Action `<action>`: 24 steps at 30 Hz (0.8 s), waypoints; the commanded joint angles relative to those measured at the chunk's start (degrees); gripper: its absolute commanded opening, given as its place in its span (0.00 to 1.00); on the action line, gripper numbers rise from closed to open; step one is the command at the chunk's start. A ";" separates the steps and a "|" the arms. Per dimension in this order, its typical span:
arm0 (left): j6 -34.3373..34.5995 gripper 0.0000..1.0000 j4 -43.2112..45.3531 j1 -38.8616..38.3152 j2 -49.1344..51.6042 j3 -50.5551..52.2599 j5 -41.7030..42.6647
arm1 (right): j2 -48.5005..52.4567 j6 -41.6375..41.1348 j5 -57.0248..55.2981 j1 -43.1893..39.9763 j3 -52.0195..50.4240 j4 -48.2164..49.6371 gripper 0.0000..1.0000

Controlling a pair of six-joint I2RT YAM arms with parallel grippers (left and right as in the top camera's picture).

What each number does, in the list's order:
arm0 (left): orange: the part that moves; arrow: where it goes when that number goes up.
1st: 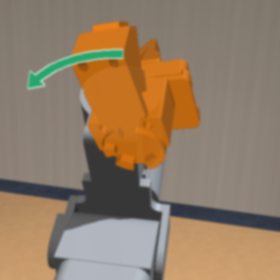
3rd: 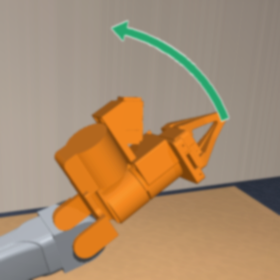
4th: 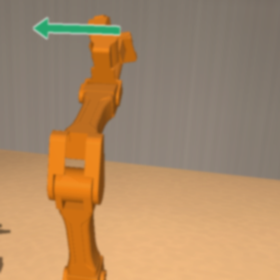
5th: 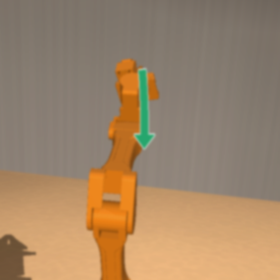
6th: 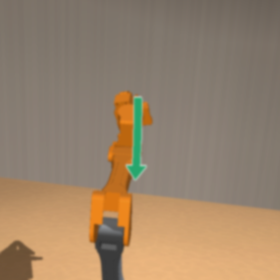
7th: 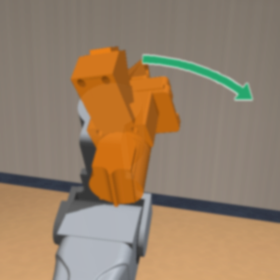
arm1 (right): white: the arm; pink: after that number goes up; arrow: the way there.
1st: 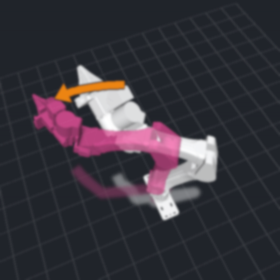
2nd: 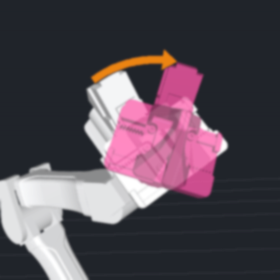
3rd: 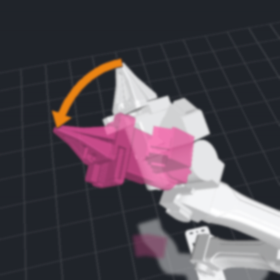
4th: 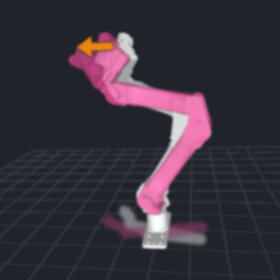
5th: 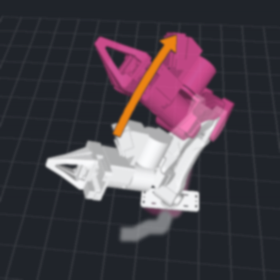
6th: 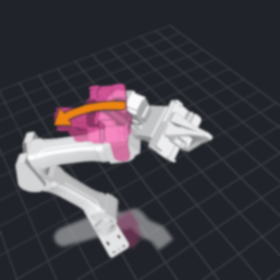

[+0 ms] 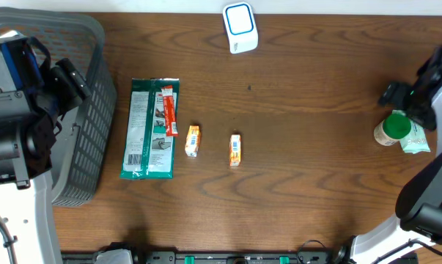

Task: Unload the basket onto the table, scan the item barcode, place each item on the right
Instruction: 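Carry the jar to the right edge and release it, then swing the right gripper left over the orange Kleenex packs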

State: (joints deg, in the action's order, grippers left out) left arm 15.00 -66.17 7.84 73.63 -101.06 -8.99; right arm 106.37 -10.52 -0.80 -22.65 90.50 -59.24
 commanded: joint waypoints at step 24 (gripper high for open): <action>0.09 0.88 -0.07 0.24 0.11 -0.33 -0.50 | -1.14 -2.34 25.16 39.01 -0.59 1.77 0.45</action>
State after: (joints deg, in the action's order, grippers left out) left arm 15.00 -66.17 7.84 73.63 -101.06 -8.99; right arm 105.73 -12.71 23.55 11.16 92.47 -60.29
